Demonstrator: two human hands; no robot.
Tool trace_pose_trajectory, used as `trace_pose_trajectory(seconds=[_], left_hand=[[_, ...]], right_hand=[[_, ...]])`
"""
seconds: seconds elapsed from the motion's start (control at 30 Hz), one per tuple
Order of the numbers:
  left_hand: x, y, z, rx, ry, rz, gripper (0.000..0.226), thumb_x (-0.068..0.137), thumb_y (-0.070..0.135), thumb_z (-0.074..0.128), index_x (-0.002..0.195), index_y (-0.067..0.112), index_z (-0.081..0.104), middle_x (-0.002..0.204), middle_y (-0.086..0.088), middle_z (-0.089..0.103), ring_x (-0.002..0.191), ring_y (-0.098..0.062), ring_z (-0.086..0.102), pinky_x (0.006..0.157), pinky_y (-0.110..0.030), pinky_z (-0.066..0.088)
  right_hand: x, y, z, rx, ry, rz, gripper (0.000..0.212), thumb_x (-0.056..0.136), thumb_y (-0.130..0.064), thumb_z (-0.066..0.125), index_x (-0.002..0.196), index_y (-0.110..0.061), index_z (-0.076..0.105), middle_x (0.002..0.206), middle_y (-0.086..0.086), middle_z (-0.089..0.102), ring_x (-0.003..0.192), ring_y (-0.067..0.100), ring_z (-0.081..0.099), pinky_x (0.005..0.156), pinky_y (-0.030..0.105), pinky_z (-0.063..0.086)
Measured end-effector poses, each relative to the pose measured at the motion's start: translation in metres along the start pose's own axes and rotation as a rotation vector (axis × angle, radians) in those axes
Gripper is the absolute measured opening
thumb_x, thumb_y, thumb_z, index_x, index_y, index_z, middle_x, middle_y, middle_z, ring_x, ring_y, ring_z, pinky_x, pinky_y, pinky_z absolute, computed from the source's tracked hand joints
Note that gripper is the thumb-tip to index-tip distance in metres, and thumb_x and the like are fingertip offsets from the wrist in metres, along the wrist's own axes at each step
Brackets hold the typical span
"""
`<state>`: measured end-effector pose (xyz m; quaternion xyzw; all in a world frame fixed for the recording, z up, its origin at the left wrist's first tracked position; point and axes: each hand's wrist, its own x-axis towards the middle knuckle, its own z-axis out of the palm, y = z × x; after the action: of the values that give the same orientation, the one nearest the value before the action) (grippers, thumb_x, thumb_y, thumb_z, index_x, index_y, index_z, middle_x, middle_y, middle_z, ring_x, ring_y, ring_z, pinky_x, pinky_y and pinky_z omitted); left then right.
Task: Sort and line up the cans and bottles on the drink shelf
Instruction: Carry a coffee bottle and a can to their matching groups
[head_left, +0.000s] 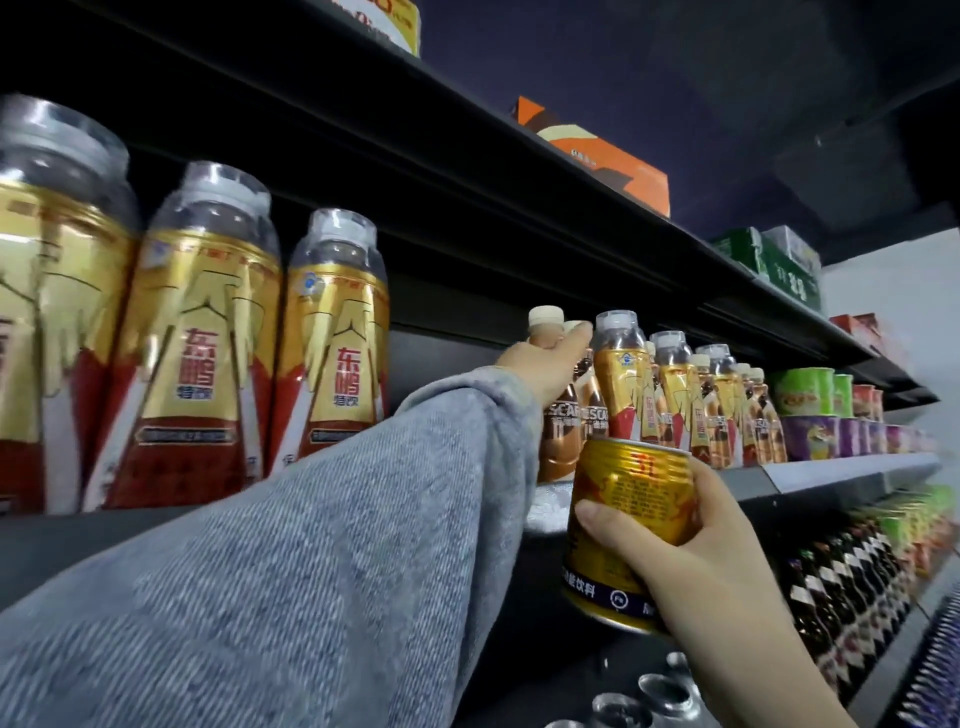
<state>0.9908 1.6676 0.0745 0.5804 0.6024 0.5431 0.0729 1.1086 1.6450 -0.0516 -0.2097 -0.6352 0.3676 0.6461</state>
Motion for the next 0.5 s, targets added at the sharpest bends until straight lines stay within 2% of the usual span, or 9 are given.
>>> trace_pose_trajectory(seconds=[0.1, 0.17, 0.23, 0.27, 0.33, 0.4, 0.43, 0.5], left_hand=[[-0.031, 0.021, -0.017, -0.038, -0.041, 0.009, 0.067, 0.088, 0.065, 0.033, 0.124, 0.011, 0.052, 0.117, -0.009, 0.060, 0.104, -0.024, 0.055, 0.092, -0.029, 0.038], [-0.059, 0.034, -0.035, -0.106, -0.166, 0.071, 0.073, 0.089, 0.065, 0.031, 0.141, 0.015, 0.039, 0.138, -0.011, 0.050, 0.123, -0.025, 0.049, 0.108, -0.037, 0.033], [-0.095, 0.041, -0.065, -0.078, -0.257, 0.138, 0.071, 0.091, 0.063, 0.030, 0.148, 0.021, 0.026, 0.149, -0.007, 0.037, 0.135, -0.022, 0.038, 0.114, -0.039, 0.026], [-0.114, 0.044, -0.085, -0.025, -0.246, 0.166, 0.071, 0.091, 0.063, 0.032, 0.148, 0.021, 0.026, 0.150, -0.005, 0.035, 0.137, -0.020, 0.036, 0.114, -0.038, 0.026], [-0.151, 0.043, -0.132, 0.106, -0.115, 0.217, 0.069, 0.090, 0.062, 0.037, 0.143, 0.018, 0.039, 0.147, -0.004, 0.042, 0.135, -0.019, 0.039, 0.111, -0.035, 0.031], [-0.195, 0.033, -0.184, 0.173, 0.068, 0.249, 0.061, 0.088, 0.060, 0.041, 0.132, 0.019, 0.054, 0.138, -0.003, 0.053, 0.128, -0.018, 0.048, 0.105, -0.030, 0.034], [-0.221, 0.025, -0.211, 0.162, 0.126, 0.244, 0.053, 0.087, 0.058, 0.044, 0.124, 0.024, 0.060, 0.133, 0.000, 0.058, 0.124, -0.016, 0.052, 0.106, -0.032, 0.036], [-0.281, 0.006, -0.261, 0.096, 0.234, 0.163, 0.032, 0.085, 0.054, 0.052, 0.096, 0.032, 0.072, 0.115, 0.006, 0.069, 0.109, -0.013, 0.063, 0.101, -0.039, 0.044]], right_hand=[[-0.021, -0.018, 0.018, 0.055, -0.049, -0.029, 0.056, 0.057, -0.024, 0.082, 0.105, -0.033, 0.056, 0.094, -0.001, 0.069, 0.083, 0.017, 0.068, 0.071, 0.032, 0.054], [-0.040, -0.034, 0.035, 0.103, -0.102, -0.039, 0.059, 0.055, -0.028, 0.081, 0.109, -0.032, 0.056, 0.094, 0.000, 0.070, 0.082, 0.018, 0.069, 0.073, 0.036, 0.056], [-0.062, -0.053, 0.057, 0.154, -0.170, -0.066, 0.064, 0.049, -0.033, 0.080, 0.108, -0.032, 0.057, 0.095, 0.000, 0.070, 0.081, 0.018, 0.070, 0.073, 0.037, 0.057], [-0.074, -0.065, 0.069, 0.187, -0.208, -0.084, 0.068, 0.045, -0.037, 0.080, 0.108, -0.032, 0.058, 0.096, 0.000, 0.070, 0.081, 0.017, 0.071, 0.073, 0.036, 0.058], [-0.100, -0.089, 0.097, 0.262, -0.304, -0.110, 0.072, 0.041, -0.045, 0.077, 0.109, -0.031, 0.058, 0.096, -0.002, 0.071, 0.081, 0.012, 0.071, 0.071, 0.033, 0.058], [-0.128, -0.114, 0.131, 0.358, -0.404, -0.112, 0.067, 0.048, -0.043, 0.076, 0.111, -0.028, 0.059, 0.095, -0.002, 0.073, 0.080, 0.011, 0.072, 0.069, 0.031, 0.059], [-0.143, -0.127, 0.150, 0.416, -0.447, -0.099, 0.063, 0.053, -0.040, 0.078, 0.112, -0.027, 0.059, 0.096, -0.002, 0.074, 0.081, 0.012, 0.072, 0.070, 0.032, 0.059], [-0.174, -0.153, 0.189, 0.515, -0.520, -0.059, 0.057, 0.060, -0.036, 0.078, 0.113, -0.026, 0.059, 0.097, -0.001, 0.074, 0.085, 0.015, 0.072, 0.077, 0.038, 0.059]])
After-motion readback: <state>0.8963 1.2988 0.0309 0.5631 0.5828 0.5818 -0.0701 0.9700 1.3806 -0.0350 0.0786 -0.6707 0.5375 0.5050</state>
